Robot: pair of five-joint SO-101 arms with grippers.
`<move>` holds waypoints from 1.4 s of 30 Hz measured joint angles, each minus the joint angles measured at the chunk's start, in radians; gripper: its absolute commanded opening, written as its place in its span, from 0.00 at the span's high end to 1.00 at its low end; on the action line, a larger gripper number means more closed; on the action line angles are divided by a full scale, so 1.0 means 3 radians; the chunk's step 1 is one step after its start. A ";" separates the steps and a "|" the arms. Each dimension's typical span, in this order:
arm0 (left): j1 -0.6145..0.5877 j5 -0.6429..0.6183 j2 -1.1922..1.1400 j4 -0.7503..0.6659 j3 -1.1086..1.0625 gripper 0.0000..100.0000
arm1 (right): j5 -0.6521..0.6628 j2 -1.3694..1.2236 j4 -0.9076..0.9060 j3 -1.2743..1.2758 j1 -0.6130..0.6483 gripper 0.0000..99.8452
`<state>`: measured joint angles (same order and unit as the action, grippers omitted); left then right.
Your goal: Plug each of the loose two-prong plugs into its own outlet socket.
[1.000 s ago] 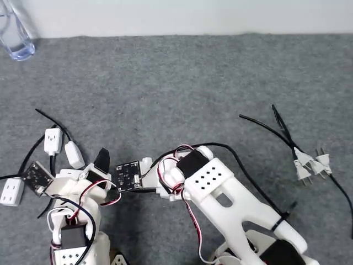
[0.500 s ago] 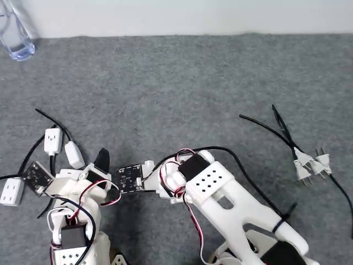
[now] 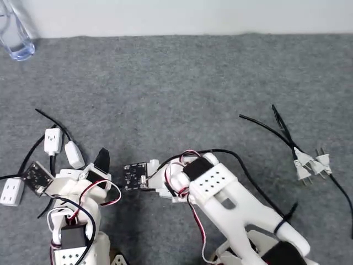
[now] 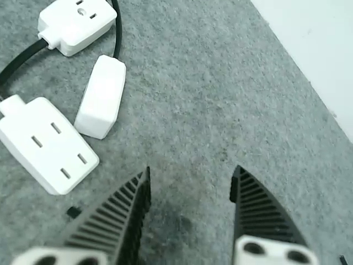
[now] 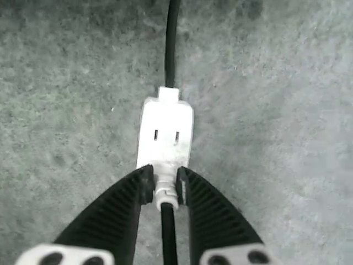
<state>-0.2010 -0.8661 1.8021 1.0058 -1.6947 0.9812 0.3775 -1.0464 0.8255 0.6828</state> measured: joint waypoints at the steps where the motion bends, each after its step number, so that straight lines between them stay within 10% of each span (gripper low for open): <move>1: 0.0000 0.0000 0.0000 0.0000 0.0000 0.77 | 0.0000 -0.0056 0.0000 0.0000 -0.0005 0.99; 17: 0.0000 0.0000 0.0000 0.0000 0.0000 0.77 | 0.0000 -0.0276 0.0056 -0.0092 -0.0020 0.98; 25: 0.0000 0.0000 0.0000 0.0000 0.0000 0.77 | -0.0164 -0.0568 -0.0772 -0.0639 -0.0036 0.69; 42: 0.0000 0.0000 0.0000 0.0000 0.0000 0.77 | -0.0148 -0.0609 -0.1023 -0.0834 0.0010 0.80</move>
<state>-0.2010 -0.8661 1.8021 1.0058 -1.6947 0.9367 0.1949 -1.3533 0.5754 0.6859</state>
